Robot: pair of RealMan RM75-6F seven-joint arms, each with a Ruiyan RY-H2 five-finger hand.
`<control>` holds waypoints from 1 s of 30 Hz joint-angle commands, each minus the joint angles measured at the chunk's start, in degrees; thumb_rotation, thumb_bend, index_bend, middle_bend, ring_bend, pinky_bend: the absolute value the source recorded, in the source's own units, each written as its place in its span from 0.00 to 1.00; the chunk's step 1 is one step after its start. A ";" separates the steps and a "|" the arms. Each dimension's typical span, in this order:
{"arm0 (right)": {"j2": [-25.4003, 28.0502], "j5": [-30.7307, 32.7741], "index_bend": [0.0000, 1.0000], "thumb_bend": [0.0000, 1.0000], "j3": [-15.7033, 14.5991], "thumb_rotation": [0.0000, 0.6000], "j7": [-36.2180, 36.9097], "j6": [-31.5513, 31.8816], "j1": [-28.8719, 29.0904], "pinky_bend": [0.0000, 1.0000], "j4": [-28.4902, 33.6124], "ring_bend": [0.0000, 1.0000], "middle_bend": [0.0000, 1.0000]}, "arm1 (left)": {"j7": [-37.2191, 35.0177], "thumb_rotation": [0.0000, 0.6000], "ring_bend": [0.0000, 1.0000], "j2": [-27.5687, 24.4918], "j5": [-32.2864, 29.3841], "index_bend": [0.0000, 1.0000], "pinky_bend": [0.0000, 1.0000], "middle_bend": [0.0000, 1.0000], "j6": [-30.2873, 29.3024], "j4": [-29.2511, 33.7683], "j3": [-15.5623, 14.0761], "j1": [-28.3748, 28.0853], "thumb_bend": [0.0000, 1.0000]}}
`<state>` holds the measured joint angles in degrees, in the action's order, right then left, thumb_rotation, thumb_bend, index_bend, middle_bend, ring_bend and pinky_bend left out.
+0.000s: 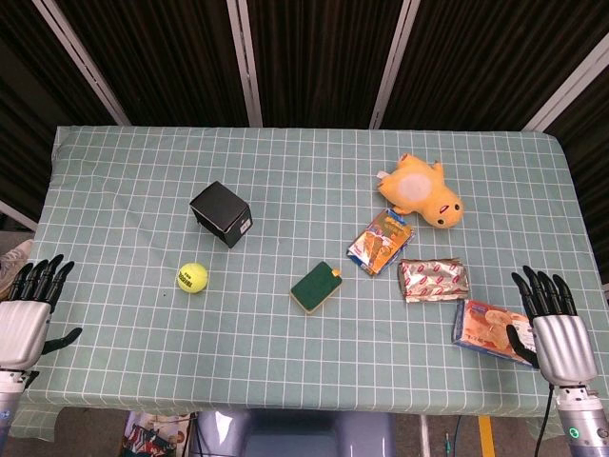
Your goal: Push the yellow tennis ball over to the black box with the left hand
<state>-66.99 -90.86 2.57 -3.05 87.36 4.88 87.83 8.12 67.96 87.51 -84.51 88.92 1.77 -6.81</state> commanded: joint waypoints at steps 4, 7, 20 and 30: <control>0.54 0.05 0.00 0.43 0.04 1.00 0.87 0.60 -0.35 0.00 0.21 0.00 0.00 | 1.68 1.00 0.00 0.26 -1.39 0.00 0.00 0.00 1.84 0.61 -0.07 -0.48 0.06; 0.85 -0.22 0.00 0.43 -0.03 1.00 1.10 0.93 -0.49 0.00 0.31 0.00 0.00 | 2.50 1.00 0.00 0.80 -1.03 0.00 0.00 0.00 2.79 0.53 -0.36 -1.03 0.06; 1.96 -1.49 0.00 0.43 -0.80 1.00 3.55 1.05 -0.61 0.00 0.32 0.00 0.00 | 5.72 1.00 0.49 5.91 -0.20 0.42 0.57 0.56 11.45 -0.21 -2.38 -5.17 0.25; 2.94 -1.63 0.00 0.43 -0.87 1.00 6.10 1.82 -1.05 0.00 0.26 0.00 0.00 | 12.06 1.00 0.57 10.56 -2.71 0.51 0.61 0.64 17.94 -1.62 -1.61 -9.00 0.31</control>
<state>-64.12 -92.46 1.74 2.95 89.18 3.85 88.12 19.08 77.50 85.68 -67.93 88.08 -0.28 -14.78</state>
